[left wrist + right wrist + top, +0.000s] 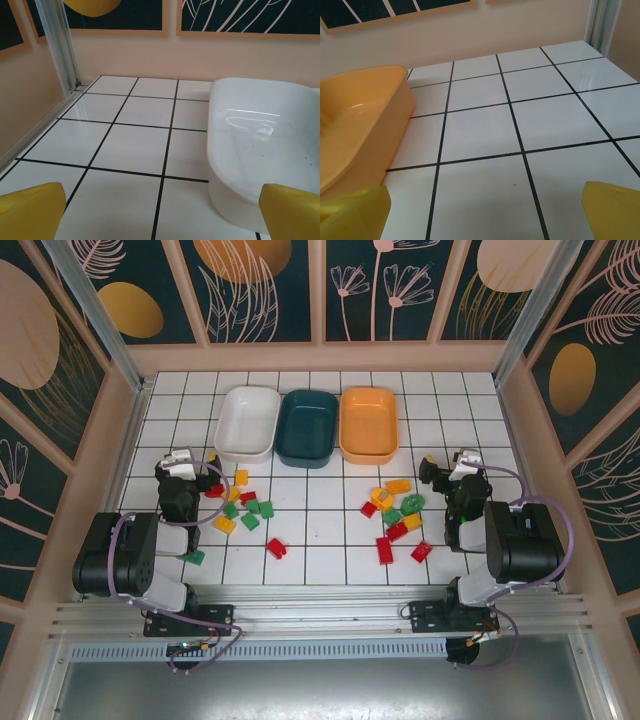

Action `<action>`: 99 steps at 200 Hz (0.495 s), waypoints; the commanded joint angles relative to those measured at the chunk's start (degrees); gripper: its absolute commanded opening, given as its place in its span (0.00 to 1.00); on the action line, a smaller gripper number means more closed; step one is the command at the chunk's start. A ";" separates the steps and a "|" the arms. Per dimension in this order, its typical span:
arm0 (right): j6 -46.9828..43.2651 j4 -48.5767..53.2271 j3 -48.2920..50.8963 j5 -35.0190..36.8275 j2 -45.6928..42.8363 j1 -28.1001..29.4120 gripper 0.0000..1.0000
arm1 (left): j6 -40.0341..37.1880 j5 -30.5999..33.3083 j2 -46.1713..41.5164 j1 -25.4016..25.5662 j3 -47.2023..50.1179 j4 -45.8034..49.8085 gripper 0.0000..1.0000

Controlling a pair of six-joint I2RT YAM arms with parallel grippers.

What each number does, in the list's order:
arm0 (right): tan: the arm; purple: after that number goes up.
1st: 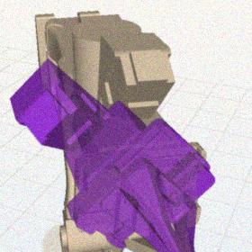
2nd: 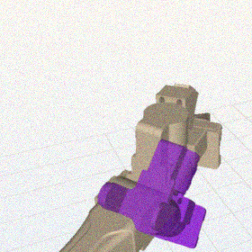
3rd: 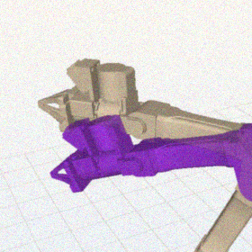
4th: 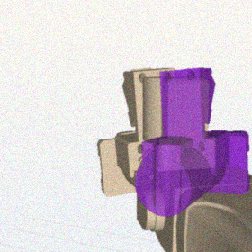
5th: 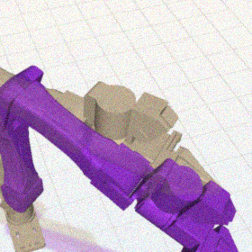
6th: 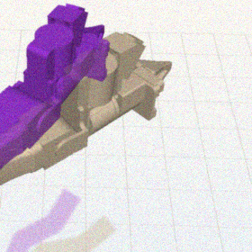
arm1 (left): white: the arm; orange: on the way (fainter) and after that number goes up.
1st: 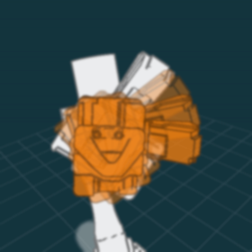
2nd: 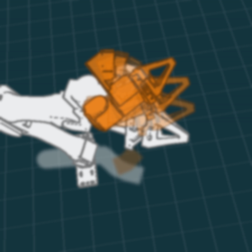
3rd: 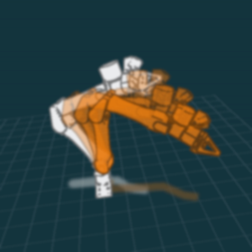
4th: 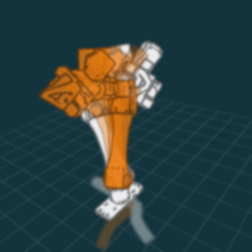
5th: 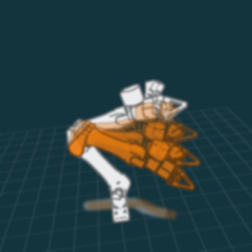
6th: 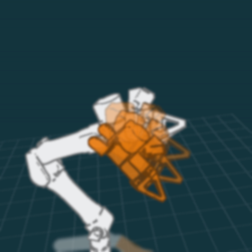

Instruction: Sort the legos into containers by color

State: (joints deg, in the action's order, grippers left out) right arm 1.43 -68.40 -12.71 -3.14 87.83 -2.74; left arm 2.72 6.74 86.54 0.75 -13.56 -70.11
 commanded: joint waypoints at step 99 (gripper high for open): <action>-0.12 5.61 -4.47 7.45 -3.04 1.87 0.99 | 0.53 0.49 -5.63 0.39 -2.33 6.11 0.99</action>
State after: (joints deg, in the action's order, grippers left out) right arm 1.45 -68.23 -12.86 -2.46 87.79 -2.44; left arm 2.72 6.74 86.11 0.75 -13.58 -69.58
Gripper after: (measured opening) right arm 0.989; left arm 0.988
